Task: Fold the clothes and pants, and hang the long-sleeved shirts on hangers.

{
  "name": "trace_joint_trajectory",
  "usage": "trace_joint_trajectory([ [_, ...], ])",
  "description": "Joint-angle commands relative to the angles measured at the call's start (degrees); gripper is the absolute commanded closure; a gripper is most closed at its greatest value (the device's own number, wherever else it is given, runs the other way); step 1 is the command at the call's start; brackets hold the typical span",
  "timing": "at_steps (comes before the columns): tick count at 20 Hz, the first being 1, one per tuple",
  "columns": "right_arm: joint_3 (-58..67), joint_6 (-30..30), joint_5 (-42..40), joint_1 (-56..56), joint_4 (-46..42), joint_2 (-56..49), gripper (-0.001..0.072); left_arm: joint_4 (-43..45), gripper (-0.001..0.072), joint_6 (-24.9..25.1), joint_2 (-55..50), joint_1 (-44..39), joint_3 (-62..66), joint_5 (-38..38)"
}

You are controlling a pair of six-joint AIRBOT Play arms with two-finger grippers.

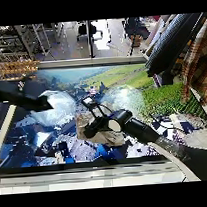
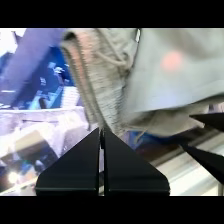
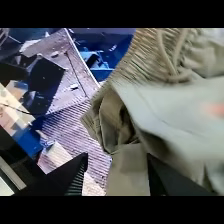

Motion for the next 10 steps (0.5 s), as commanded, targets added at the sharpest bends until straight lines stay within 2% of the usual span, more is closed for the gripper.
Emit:
trace_joint_trajectory([
  [1, 5.44, -0.83, 7.41, -3.26, -3.26, 1.42, 0.0237, 0.2, 0.0691, -0.37, 3.87, 4.7, 0.59, 2.03],
  [3, 5.29, -0.61, 11.21, -13.4, -1.22, 5.07, 0.0237, 0.2, 0.0691, -0.37, 2.99, 3.43, 0.39, 2.64],
  [5, 4.74, -2.36, 18.69, -24.7, 5.16, 5.38, 0.0221, 0.17, 0.0691, -0.35, 1.68, 0.81, -0.55, 2.4],
  [6, 2.75, -5.79, 20.24, -29.77, 10.03, 5.27, 0.018, 0.17, 0.0691, -0.11, 1.16, -0.46, -1.42, 2.38],
  [10, -11.61, -22.16, 20.37, -45.46, 34.36, 1.64, 0.018, 0.15, 0.0691, 0.87, -1.18, -6.23, -5.9, 2.34],
])
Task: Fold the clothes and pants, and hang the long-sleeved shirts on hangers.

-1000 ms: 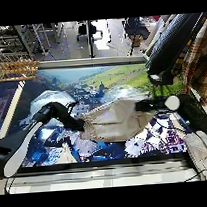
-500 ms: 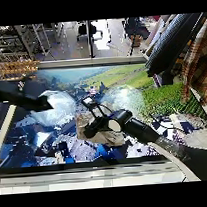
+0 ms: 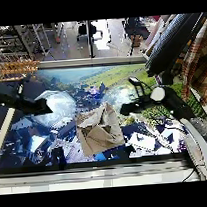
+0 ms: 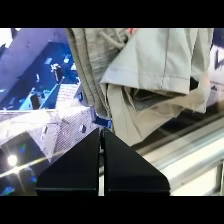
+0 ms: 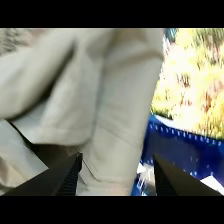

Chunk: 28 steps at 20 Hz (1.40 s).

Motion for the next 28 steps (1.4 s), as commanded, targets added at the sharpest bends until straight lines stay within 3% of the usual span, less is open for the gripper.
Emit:
trace_joint_trajectory([
  [1, -9.33, -14.67, 2.95, -12.22, 22.08, -4.66, 0.0163, 0.02, 0.0691, 1.49, -1.95, -5.01, -3.26, -0.07],
  [3, -8.94, -19.41, 3.23, -13.09, 28.89, -11.61, 0.0125, 0.02, 0.0691, 1.79, -3.28, -8.24, -3.69, -1.03],
  [6, -1.77, -20.26, 5.11, -11.87, 30.97, -22.77, 0.0126, 0.04, 0.0691, 1.79, -4.72, -12.2, -3.69, -5.05],
  [9, 7.08, -16.09, 9.31, -8.55, 30.25, -31.21, 0.0153, 0.02, 0.0691, 1.75, -5.68, -14.82, -3.69, -6.25],
  [11, 11.82, -12.72, 11.96, -5.14, 27.58, -34.75, 0.021, 0.02, 0.0691, 1.75, -5.68, -16.06, -3.69, -6.23],
  [13, 15.47, -11.98, 14.05, -1.38, 27.65, -36.79, 0.0284, 0.02, 0.0691, 1.75, -5.68, -16.98, -3.69, -6.03],
  [14, 16.83, -11.63, 13.73, 0.28, 27.54, -37.16, 0.0374, 0.0, 0.0691, 1.73, -5.68, -17.29, -3.69, -5.75],
  [15, 17.97, -11.63, 13.46, 1.22, 27.58, -37.11, 0.0602, -0.02, 0.0691, 1.75, -5.68, -17.62, -3.69, -4.66],
  [16, 19.15, -11.17, 13.86, 1.29, 27.63, -36.72, 0.0693, 0.0, 0.0691, 1.75, -5.66, -17.88, -3.69, -2.8],
  [20, 19.67, -7.43, 15.85, -2.6, 26.8, -27.04, 0.07, 0.09, 0.0691, 2.73, -3.32, -17.86, -3.69, 6.97],
  [23, 19.56, -1.01, 18.34, -10.4, 21.64, -15.3, 0.07, 0.09, 0.0691, 4.11, 0.92, -17.84, -3.69, 11.04],
  [28, 19.56, 1.38, 27.19, -36.09, 20.31, 2.23, 0.07, 0.5, 0.0691, 6.56, 7.74, -17.81, -4.13, 11.76],
])
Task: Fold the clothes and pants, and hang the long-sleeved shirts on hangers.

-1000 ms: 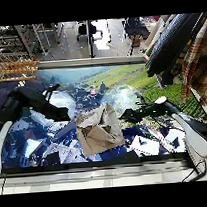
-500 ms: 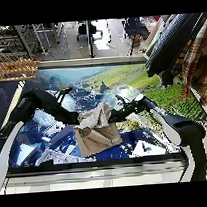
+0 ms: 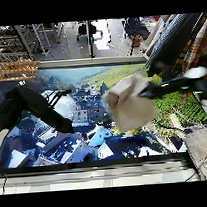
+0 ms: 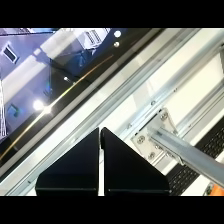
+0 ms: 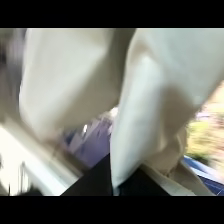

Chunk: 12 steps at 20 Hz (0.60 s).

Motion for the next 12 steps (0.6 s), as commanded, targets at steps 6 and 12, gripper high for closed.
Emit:
trace_joint_trajectory([
  [6, -9.35, 0.22, 11.58, -61.11, -1.03, 15.56, 0.07, 0.24, 0.0691, 1.49, 5.99, -0.02, -3.43, 1.4],
  [12, -33.18, -3.39, -0.98, -88.32, -25.59, 19.43, 0.0699, 0.22, 0.0691, 1.46, 5.92, -0.02, -6.58, 0.63],
])
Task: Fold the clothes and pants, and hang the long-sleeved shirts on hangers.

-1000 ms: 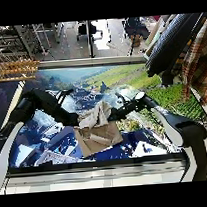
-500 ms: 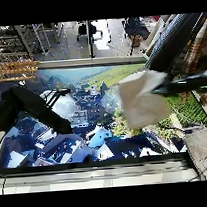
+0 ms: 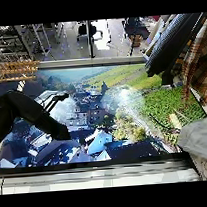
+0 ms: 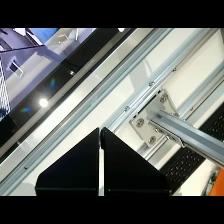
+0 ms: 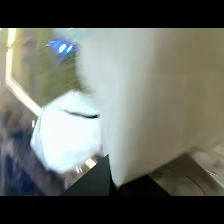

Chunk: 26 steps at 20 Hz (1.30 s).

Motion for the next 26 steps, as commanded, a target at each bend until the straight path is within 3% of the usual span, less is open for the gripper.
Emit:
trace_joint_trajectory([
  [1, -10.88, -2.12, -10.56, -13.09, -19.54, 1.62, 0.0696, -0.02, 0.0691, 0.02, 0.09, -0.02, -1.03, -1.33],
  [2, -12.0, -2.58, -13.57, -13.57, -23.08, 1.36, 0.0539, -0.02, 0.0691, 0.02, 0.09, -0.02, -1.03, -2.84],
  [3, -12.04, -3.63, -15.93, -13.55, -24.09, 1.2, 0.0225, -0.02, 0.0691, 0.02, 0.09, -0.02, -1.03, -4.83],
  [4, -11.34, -6.01, -18.25, -13.31, -22.95, 1.27, 0.0071, 0.02, 0.0691, 0.02, 0.09, -0.02, -1.03, -6.16],
  [5, -9.51, -6.45, -19.19, -12.68, -21.09, 1.27, 0.005, 0.26, 0.0691, 0.04, 0.09, 0.07, -1.01, -6.56],
  [8, -1.2, -6.45, -19.85, -6.93, -9.81, 1.27, 0.0075, 7.45, 0.0691, 0.0, 0.13, 1.36, -0.96, -4.2],
  [10, 3.15, -6.47, -23.37, 0.81, 4.55, 1.27, 0.0074, 19.47, 0.0691, -1.09, 0.13, 2.86, -0.96, -3.69],
  [12, 4.57, -6.51, -24.02, 11.15, 15.41, 1.27, 0.0074, 36.44, 0.0691, -8.22, 0.46, 4.79, -0.96, -4.28],
  [13, 4.57, -6.51, -23.17, 17.46, 16.79, 1.27, 0.0074, 44.68, 0.0691, -12.11, 1.2, 5.88, -0.98, -5.73],
  [14, 4.52, -6.6, -21.77, 23.71, 14.78, 1.27, 0.0074, 52.09, 0.0691, -15.43, 2.64, 7.28, -0.98, -9.05],
  [16, 3.69, -7.15, -19.5, 37.53, 4.92, 1.27, 0.0075, 58.42, 0.0691, -20.37, 6.47, 10.64, -0.98, -19.15],
  [19, -0.22, -7.1, -20.28, 57.29, -10.03, 1.27, 0.0076, 57.88, 0.0691, -24.76, 10.38, 15.12, -0.98, -33.46],
  [21, -2.47, -7.1, -25.09, 66.93, -15.74, 1.25, 0.0102, 58.25, 0.0691, -24.7, 10.71, 16.06, -0.98, -35.19],
  [22, -2.62, -7.13, -28.13, 70.66, -18.64, 1.25, 0.0256, 58.31, 0.0691, -24.7, 10.58, 16.04, -0.98, -35.19],
  [24, -2.47, -7.13, -35.06, 74.88, -21.79, 1.27, 0.0634, 58.29, 0.0691, -24.7, 10.4, 16.04, -0.98, -35.19],
  [25, -2.32, -7.13, -39.21, 75.58, -21.73, 1.27, 0.0697, 58.29, 0.0691, -24.7, 10.4, 16.04, -0.98, -35.19],
  [26, -1.95, -7.1, -42.99, 75.87, -21.68, 1.27, 0.0697, 58.29, 0.0691, -24.7, 10.4, 16.04, -0.98, -35.19],
])
